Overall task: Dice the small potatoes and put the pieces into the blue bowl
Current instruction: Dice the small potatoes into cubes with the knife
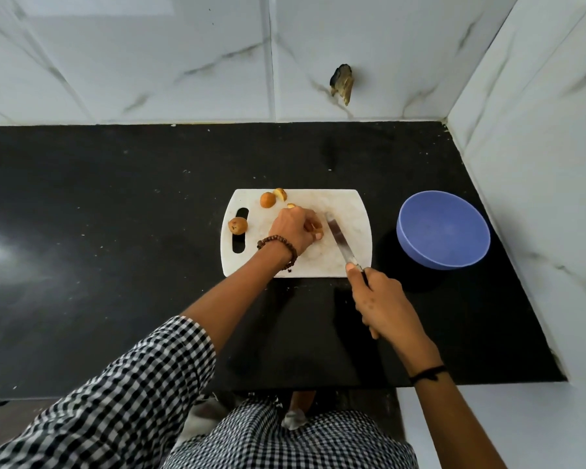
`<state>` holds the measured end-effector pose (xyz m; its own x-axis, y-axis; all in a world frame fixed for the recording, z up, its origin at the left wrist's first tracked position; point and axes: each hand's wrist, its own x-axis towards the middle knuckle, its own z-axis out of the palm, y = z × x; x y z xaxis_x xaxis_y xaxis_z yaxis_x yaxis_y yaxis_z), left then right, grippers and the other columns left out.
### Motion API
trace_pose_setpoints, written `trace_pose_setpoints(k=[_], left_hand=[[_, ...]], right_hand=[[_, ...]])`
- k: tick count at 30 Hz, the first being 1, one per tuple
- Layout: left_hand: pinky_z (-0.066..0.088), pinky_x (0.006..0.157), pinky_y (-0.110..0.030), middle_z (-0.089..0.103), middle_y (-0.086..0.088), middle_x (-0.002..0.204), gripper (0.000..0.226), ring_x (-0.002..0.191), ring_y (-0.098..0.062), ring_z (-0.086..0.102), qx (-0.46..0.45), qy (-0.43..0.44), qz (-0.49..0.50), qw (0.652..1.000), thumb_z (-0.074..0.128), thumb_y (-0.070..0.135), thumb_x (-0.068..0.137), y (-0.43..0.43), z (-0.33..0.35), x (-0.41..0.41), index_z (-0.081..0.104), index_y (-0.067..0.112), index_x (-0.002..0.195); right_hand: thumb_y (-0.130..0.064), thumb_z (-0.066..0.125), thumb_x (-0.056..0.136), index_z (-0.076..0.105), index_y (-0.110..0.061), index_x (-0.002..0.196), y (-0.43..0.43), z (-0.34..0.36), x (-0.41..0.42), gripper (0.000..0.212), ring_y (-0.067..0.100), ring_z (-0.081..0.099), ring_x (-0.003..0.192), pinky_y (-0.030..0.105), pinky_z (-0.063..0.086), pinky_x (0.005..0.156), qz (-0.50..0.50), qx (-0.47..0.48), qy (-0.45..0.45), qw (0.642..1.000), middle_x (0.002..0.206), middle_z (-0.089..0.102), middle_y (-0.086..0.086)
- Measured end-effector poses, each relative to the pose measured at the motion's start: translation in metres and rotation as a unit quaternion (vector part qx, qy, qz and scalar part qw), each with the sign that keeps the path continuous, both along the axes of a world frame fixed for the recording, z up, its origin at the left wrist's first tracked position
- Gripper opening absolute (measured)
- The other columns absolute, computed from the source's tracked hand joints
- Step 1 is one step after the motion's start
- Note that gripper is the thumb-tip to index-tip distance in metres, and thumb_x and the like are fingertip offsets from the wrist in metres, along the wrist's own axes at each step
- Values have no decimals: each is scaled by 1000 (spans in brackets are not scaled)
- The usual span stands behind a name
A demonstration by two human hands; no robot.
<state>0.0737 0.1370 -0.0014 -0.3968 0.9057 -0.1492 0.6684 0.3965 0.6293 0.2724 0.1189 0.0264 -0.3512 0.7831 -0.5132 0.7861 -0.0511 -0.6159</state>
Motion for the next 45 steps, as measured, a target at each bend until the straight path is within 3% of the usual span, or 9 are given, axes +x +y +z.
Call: trace_pose_setpoints(k=[6, 11, 14, 19, 22, 26, 35, 41, 45], left_hand=[[55, 79, -21, 71, 0, 91, 15, 85, -8, 66, 35, -141, 41, 989, 74, 11, 81, -3, -3, -3, 70, 11, 95], [58, 74, -22, 73, -5, 89, 16, 83, -12, 70, 45, -276, 84, 956, 75, 8, 79, 3, 0, 7, 69, 10, 93], [58, 78, -24, 73, -5, 87, 15, 84, -13, 70, 44, -283, 96, 953, 75, 10, 79, 12, 0, 13, 70, 11, 93], [56, 84, -25, 73, -3, 89, 17, 82, -9, 68, 37, -262, 112, 958, 72, 12, 82, 37, 4, 20, 72, 10, 99], [51, 83, -19, 73, -3, 98, 22, 84, -6, 64, 30, -231, 115, 966, 71, 16, 84, 54, 6, 22, 73, 11, 106], [51, 92, -25, 72, -4, 104, 25, 96, -12, 64, 26, -193, 124, 973, 73, 19, 83, 70, 3, 22, 73, 9, 107], [52, 92, -28, 69, -4, 107, 31, 96, -15, 64, 25, -79, 73, 994, 67, 20, 88, 73, 5, 12, 65, 12, 118], [50, 79, -24, 65, 2, 102, 18, 85, -10, 60, 67, 45, 127, 989, 67, 20, 87, 32, 7, -31, 69, 19, 105], [52, 74, -24, 59, 1, 104, 25, 87, -13, 59, 53, 68, 137, 987, 68, 14, 82, 10, 1, -47, 68, 17, 106]], right_hand=[[-53, 51, 99, 53, -16, 88, 5, -11, -6, 38, 10, 49, 49, 25, 42, 46, -99, -32, 123, 987, 70, 54, 4], [-30, 63, 98, 44, -22, 106, 39, -17, -35, 22, 15, 67, 88, 31, 60, 74, -74, 102, 92, 988, 101, 63, -2], [-18, 62, 99, 44, -18, 120, 61, -13, -48, 28, 15, 69, 92, 20, 58, 67, -74, 131, 101, 983, 114, 61, -4], [-12, 63, 98, 46, -9, 136, 89, -8, -63, 43, 25, 65, 113, 34, 53, 94, -90, 177, 61, 978, 122, 64, 10], [-14, 62, 98, 48, -8, 131, 105, -10, -69, 36, 26, 67, 110, 34, 54, 92, -102, 193, 47, 975, 118, 66, 11], [-15, 60, 100, 48, -8, 131, 117, -11, -76, 34, 26, 67, 107, 30, 53, 86, -111, 197, 28, 974, 117, 66, 11], [-19, 62, 98, 45, -9, 127, 119, -13, -76, 35, 26, 67, 106, 34, 56, 89, -77, 245, -8, 966, 118, 65, 14], [-20, 58, 101, 47, -13, 122, 104, -9, -88, 25, 21, 65, 98, 32, 55, 77, -29, 258, 15, 966, 109, 64, 8], [-16, 56, 101, 48, -12, 118, 93, -15, -103, 20, 26, 64, 101, 37, 53, 77, 27, 242, 42, 969, 107, 65, 8]])
